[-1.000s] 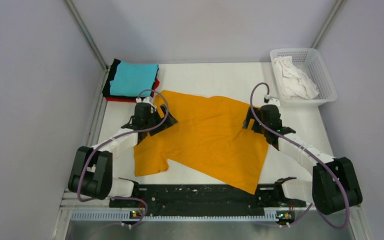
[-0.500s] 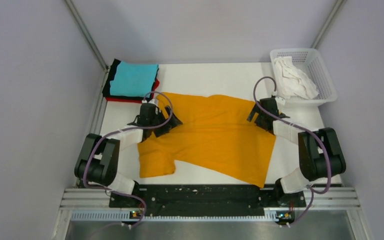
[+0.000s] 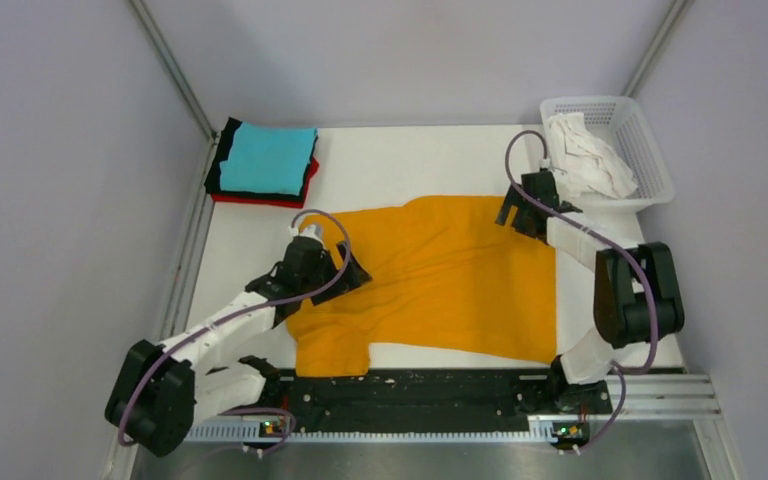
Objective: Fold and stack the t-shirts
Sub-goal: Flatten out the tshirt
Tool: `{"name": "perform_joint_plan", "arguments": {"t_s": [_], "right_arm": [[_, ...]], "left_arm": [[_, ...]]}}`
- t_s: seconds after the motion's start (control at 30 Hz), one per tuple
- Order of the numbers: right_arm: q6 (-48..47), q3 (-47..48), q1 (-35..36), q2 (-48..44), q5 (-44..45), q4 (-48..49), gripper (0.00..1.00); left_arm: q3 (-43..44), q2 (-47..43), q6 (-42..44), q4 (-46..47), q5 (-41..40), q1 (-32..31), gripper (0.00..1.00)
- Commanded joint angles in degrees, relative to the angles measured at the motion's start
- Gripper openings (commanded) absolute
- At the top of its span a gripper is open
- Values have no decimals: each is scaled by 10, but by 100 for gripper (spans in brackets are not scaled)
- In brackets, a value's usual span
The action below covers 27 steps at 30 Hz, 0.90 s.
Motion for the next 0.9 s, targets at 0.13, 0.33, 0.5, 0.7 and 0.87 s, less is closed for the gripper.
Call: {"name": "perform_joint_plan", "arguments": {"t_s": [0.13,0.33,0.5,0.7,0.87], "right_arm": [[-60,-118,32,-220,-173,94,99],[-55,-214,65,-268,-328,178,99],[-52,-229,65,-282,-300,171,99],[-63,-208,66,-301,-259,132,99],[-62,-214,65,-316,-246,130,99]], "left_arm": [[174,1,115,-60,-281,25,99],[322,209,180,-53,-148,180,99],[487,396,214,-137,-63,224,99],[545,493,207,-175,-40,235,99],[468,476,195,-128,-8,234,93]]}}
